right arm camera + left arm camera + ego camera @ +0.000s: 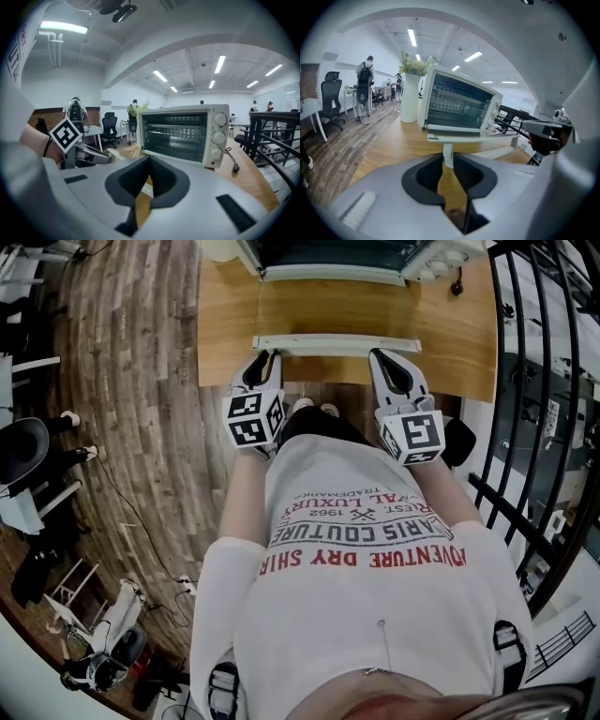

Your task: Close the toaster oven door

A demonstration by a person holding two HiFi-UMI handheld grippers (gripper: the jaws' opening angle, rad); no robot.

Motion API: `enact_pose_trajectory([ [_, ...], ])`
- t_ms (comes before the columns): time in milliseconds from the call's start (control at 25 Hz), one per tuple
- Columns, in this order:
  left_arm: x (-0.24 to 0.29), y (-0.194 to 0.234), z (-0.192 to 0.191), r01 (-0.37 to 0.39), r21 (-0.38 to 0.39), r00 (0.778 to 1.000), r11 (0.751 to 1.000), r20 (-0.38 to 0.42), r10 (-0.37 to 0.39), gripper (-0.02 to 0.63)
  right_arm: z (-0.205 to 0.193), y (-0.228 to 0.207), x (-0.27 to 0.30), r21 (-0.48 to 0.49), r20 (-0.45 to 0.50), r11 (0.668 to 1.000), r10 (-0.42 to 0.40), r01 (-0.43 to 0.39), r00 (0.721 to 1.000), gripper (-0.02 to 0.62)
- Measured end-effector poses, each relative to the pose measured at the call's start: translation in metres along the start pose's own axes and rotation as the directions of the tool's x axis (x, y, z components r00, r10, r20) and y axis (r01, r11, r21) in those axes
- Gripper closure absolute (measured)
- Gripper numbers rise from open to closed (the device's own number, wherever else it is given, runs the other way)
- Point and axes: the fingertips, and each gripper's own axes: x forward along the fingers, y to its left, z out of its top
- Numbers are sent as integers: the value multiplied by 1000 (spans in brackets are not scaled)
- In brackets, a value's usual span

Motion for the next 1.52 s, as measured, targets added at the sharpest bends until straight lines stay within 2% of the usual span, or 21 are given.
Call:
enact_pose_trajectory([
  [280, -12, -6, 43, 9, 51, 997, 999, 81, -13, 525, 22, 2, 2, -21, 36, 1000, -17, 17, 999, 606],
  [560, -14, -11, 70, 49, 108, 995, 993, 78, -57, 525, 46, -1, 13, -18, 63, 999, -41, 42, 997, 604],
  [1000, -14, -11, 119, 101, 122, 981, 987, 153, -120, 525, 75, -4, 23, -32, 97, 998, -57, 60, 994, 606],
  [1520, 0, -9, 179, 67, 205, 964, 976, 240, -117, 522, 100, -21, 30, -54, 136, 993, -97, 105, 986, 605],
])
